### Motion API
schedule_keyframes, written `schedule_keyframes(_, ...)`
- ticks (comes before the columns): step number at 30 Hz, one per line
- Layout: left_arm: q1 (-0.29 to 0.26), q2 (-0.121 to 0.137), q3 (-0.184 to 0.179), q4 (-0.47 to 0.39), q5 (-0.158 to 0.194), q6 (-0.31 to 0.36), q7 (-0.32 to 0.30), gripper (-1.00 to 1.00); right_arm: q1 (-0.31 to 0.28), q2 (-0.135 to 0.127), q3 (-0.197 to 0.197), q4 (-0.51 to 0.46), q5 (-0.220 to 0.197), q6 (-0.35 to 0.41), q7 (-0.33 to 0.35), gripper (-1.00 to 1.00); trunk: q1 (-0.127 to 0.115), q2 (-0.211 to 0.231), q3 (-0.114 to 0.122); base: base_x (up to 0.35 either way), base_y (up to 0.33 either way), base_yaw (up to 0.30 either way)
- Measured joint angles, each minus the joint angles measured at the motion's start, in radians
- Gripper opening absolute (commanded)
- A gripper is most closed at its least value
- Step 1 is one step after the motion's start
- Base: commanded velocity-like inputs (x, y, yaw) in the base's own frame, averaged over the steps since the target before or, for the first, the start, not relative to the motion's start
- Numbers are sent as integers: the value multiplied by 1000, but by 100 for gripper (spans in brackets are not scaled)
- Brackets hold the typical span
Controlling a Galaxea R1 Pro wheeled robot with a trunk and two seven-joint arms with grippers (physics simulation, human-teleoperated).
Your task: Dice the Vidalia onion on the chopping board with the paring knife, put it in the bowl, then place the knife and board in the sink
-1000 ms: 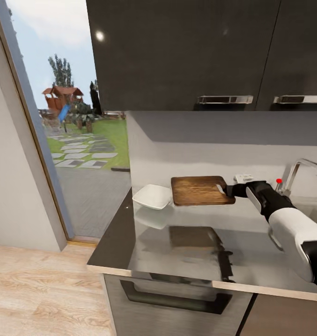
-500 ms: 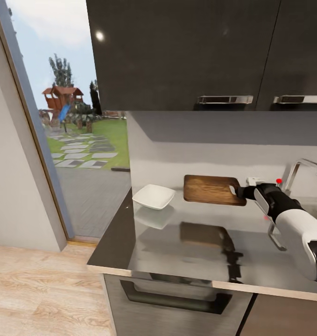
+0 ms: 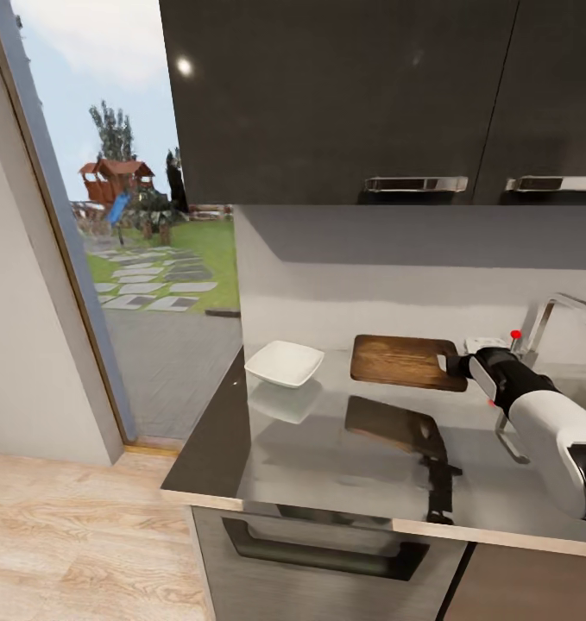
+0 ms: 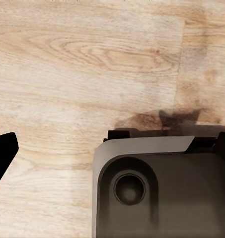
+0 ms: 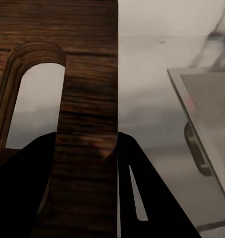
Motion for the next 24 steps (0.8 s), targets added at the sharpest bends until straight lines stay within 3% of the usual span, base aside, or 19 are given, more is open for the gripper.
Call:
schedule_keyframes(11, 0, 0, 0, 1, 0, 0, 0, 100, 0, -1, 0, 0, -4, 2, 8, -100, 0, 0, 0, 0, 0, 0)
schedule_keyframes(18, 0, 0, 0, 3, 0, 0, 0, 100, 1, -4, 0, 2, -2, 4, 81, -100, 0, 0, 0, 0, 5, 0)
schedule_keyframes(24, 0, 0, 0, 2, 0, 0, 0, 100, 1, -5, 2, 22, 2, 5, 95, -100, 0, 0, 0, 0, 6, 0)
